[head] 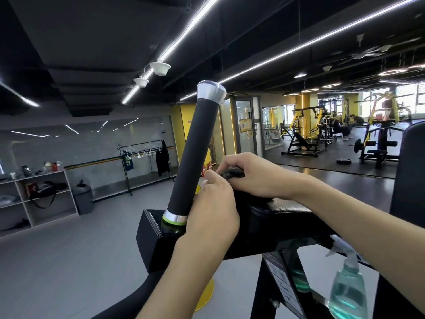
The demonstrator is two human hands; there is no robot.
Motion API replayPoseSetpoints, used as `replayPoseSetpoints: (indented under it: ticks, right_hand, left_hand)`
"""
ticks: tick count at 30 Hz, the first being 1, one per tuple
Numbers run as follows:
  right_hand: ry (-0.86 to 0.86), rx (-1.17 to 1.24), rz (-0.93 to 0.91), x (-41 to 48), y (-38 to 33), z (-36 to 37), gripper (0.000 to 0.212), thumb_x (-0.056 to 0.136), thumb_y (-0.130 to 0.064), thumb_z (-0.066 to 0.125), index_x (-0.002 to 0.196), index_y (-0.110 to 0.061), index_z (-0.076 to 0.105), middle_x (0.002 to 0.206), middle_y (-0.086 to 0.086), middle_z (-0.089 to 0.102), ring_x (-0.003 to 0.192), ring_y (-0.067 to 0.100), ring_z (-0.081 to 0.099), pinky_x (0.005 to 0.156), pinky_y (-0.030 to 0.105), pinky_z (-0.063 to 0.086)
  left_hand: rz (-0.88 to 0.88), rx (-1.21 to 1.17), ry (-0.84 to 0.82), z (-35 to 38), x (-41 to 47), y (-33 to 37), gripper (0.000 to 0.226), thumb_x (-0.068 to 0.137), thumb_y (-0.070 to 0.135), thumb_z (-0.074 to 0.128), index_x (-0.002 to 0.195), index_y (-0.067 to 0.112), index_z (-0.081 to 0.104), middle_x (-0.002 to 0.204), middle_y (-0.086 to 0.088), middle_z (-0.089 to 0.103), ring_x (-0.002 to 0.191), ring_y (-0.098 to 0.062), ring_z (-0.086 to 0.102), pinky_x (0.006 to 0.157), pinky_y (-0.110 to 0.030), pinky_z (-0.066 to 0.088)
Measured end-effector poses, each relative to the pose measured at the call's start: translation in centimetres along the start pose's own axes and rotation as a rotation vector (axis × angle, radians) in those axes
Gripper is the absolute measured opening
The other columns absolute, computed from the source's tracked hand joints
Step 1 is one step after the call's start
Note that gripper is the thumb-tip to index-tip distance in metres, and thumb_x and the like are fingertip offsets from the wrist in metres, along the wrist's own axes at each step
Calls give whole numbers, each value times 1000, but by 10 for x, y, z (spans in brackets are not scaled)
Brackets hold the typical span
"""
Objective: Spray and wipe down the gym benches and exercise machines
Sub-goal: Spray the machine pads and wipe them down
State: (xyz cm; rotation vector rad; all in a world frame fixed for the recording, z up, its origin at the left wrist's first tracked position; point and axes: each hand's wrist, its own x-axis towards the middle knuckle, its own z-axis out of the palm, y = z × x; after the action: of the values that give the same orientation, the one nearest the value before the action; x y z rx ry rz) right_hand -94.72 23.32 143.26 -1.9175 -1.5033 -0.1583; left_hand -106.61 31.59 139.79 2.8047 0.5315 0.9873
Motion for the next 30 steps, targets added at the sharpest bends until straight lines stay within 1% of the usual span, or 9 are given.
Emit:
replayPoseSetpoints:
  ticks: [4,7,9,13,17,19,22,25,30]
  right_hand:
    - [-17,-100,159,6,25,-6,2,92,-22,68,92,-20,69,94,-6,63,89,14,62,82,31,51]
    - [-20,-175,264,6,35,-7,3,94,-21,66,92,-23,66,94,-6,65,93,18,63,79,27,48]
    - [11,-211,166,5,24,-3,8,94,-19,65,100,-20,70,99,-7,68,97,13,63,86,28,51]
    - [19,-56,9,-6,0,0,21,97,-19,62,114,-25,72,107,-11,70,101,2,63,92,17,49]
    - [18,-178,202,-16,22,-7,23,96,-18,62,115,-24,73,109,-9,69,104,9,62,99,27,47]
    - [30,-216,248,-23,24,-10,25,96,-16,61,116,-24,73,110,-8,69,104,8,62,101,28,47]
    - [38,-119,101,-37,0,-10,26,96,-14,61,115,-26,73,99,-22,65,91,-8,59,89,10,44]
    - [72,-87,-8,-46,-14,-8,28,96,-18,61,119,-32,71,92,-23,60,93,-6,57,82,4,40]
    - [67,-205,175,-50,25,-12,23,97,-22,61,115,-29,73,89,-28,54,85,-9,52,81,7,39]
  left_hand:
    - [8,26,1,-2,-2,2,32,94,0,44,123,4,31,94,-9,55,74,-22,55,61,-26,39]
    - [15,60,-1,-4,-3,3,29,93,-1,42,120,4,32,91,-8,52,75,-22,57,60,-25,37]
    - [12,68,-10,-4,-4,4,30,93,-1,42,121,4,32,96,-9,56,82,-25,63,61,-25,37]
    - [13,70,-8,-2,-3,3,44,94,2,43,134,0,27,108,-14,62,92,-27,67,65,-26,40]
    - [17,79,-32,-6,-4,3,42,95,-1,41,134,0,28,89,-7,49,61,-13,44,51,-23,33]
    - [14,79,-45,-8,-5,4,34,95,-1,41,127,4,31,86,-5,47,57,-11,38,48,-22,31]
    - [15,28,-51,-7,-6,4,21,94,1,42,109,10,30,91,-5,48,66,-20,49,59,-26,38]
    - [17,-68,-66,-5,-3,5,22,95,4,43,114,8,32,103,-9,53,83,-28,59,66,-31,41]
    - [-53,-239,-114,-7,3,7,33,102,11,34,134,8,31,122,-13,50,101,-27,53,79,-34,42]
